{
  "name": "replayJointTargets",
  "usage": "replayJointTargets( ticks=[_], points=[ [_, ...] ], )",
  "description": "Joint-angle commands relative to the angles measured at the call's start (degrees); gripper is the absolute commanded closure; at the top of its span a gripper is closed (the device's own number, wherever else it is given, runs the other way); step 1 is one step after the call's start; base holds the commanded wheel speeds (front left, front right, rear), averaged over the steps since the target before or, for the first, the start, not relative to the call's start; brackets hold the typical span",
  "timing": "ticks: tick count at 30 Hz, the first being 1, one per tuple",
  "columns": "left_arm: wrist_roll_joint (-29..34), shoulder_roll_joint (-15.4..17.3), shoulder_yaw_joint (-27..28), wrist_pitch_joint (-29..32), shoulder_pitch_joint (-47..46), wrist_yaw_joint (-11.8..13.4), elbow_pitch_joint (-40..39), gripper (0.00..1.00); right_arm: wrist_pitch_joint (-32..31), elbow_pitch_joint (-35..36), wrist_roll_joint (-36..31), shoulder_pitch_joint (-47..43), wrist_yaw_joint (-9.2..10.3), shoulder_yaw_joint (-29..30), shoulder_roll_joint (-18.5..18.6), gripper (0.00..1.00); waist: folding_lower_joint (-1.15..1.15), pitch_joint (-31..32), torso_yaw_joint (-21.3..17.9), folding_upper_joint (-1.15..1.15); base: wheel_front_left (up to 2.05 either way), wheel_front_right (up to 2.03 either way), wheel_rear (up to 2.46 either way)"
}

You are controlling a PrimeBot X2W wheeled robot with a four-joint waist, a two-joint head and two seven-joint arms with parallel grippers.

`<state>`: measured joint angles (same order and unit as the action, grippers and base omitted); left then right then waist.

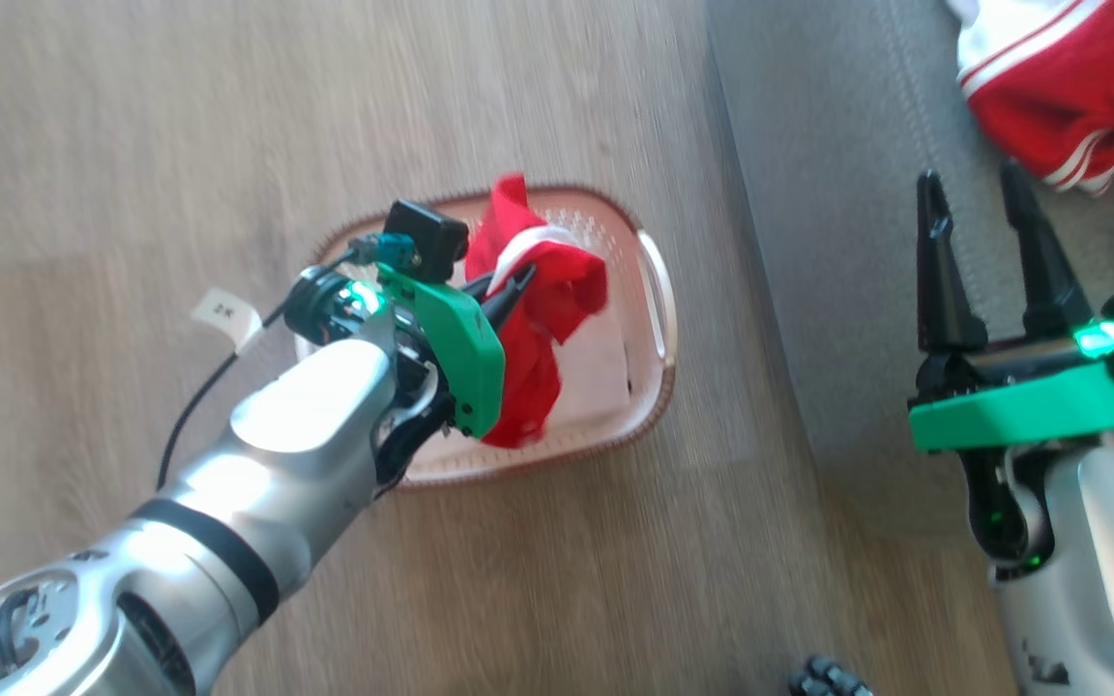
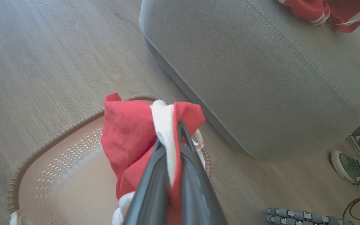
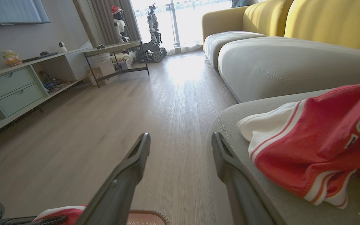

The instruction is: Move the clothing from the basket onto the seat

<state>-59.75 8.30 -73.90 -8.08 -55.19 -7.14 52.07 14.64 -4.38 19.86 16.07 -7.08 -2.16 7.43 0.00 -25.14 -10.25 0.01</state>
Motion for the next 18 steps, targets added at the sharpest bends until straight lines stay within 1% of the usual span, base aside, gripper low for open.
replayJointTargets(
  ticks=[1, 9, 18],
  points=[
    [0.38, 0.03, 0.82, -1.40, -0.72, -0.35, -1.49, 1.00, 0.36, 1.12, 0.65, -1.52, -0.41, -1.15, 1.08, 0.00, 0.00, 4.75, 1.61, -0.01, 0.00, 0.00, 0.00],
    [1.44, 0.14, 1.01, -4.38, 0.13, -0.11, -3.72, 1.00, 0.36, -0.33, 1.45, -3.85, -0.41, -2.59, 2.53, 0.00, 0.00, 11.14, 3.50, -0.01, 0.00, 0.00, 0.00],
    [3.24, 1.61, 2.80, -6.35, 0.12, 2.71, -10.63, 1.00, 0.09, -1.94, 2.67, -6.43, -0.41, -4.07, 3.72, 0.00, 0.00, 17.09, 5.93, -0.01, 0.00, 0.00, 0.00]
  ],
)
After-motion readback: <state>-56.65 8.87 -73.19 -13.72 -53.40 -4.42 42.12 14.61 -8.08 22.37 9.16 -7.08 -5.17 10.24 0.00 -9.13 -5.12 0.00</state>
